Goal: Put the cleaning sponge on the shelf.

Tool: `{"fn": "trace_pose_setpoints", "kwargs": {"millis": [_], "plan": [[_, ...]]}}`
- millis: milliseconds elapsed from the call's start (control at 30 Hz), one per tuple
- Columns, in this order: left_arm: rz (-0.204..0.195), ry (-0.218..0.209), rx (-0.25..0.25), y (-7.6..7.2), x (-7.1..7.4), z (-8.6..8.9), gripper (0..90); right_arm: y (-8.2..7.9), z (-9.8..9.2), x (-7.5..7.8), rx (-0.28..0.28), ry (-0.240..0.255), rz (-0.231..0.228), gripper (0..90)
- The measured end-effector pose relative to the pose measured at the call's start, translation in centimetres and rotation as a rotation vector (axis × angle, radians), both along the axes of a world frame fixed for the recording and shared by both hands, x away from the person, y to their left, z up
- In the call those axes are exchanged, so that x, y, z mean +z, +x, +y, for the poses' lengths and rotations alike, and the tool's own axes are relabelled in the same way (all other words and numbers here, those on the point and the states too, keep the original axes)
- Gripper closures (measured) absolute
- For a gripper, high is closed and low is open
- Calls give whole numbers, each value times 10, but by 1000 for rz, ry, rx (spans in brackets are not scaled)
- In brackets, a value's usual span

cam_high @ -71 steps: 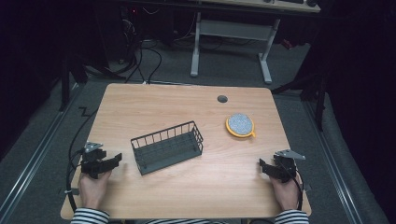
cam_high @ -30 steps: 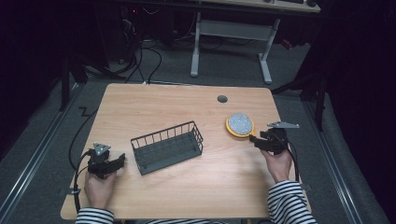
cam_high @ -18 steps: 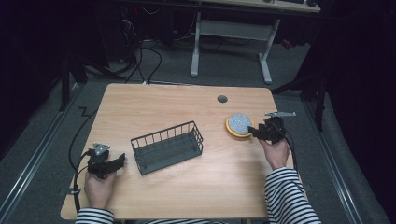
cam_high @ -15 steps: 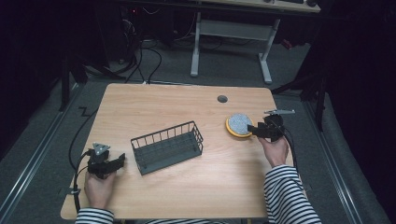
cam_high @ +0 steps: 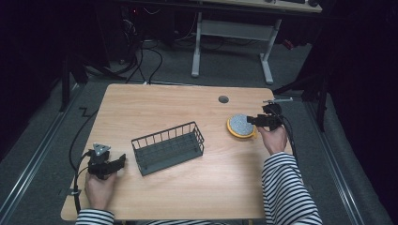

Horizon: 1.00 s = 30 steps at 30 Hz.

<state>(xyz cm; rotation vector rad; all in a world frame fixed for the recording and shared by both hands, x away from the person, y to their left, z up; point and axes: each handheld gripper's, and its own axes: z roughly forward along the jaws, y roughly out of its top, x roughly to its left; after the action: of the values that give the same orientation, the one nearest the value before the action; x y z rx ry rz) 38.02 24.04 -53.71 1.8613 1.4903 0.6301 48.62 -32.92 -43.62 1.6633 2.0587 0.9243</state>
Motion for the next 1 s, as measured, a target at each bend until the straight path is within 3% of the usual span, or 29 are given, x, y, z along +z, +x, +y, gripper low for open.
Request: {"fn": "trace_pose_setpoints", "kwargs": {"millis": [200, 500, 1000], "plan": [[3, -1, -1, 0, 0, 0, 320, 16, 3, -3, -8, -22, 51, 427], [0, 0, 0, 0, 0, 0, 319, 31, -1, -27, -45, -27, 163, 412], [3, -1, -2, 0, 0, 0, 318, 41, -10, -45, -90, 8, 241, 394]]}}
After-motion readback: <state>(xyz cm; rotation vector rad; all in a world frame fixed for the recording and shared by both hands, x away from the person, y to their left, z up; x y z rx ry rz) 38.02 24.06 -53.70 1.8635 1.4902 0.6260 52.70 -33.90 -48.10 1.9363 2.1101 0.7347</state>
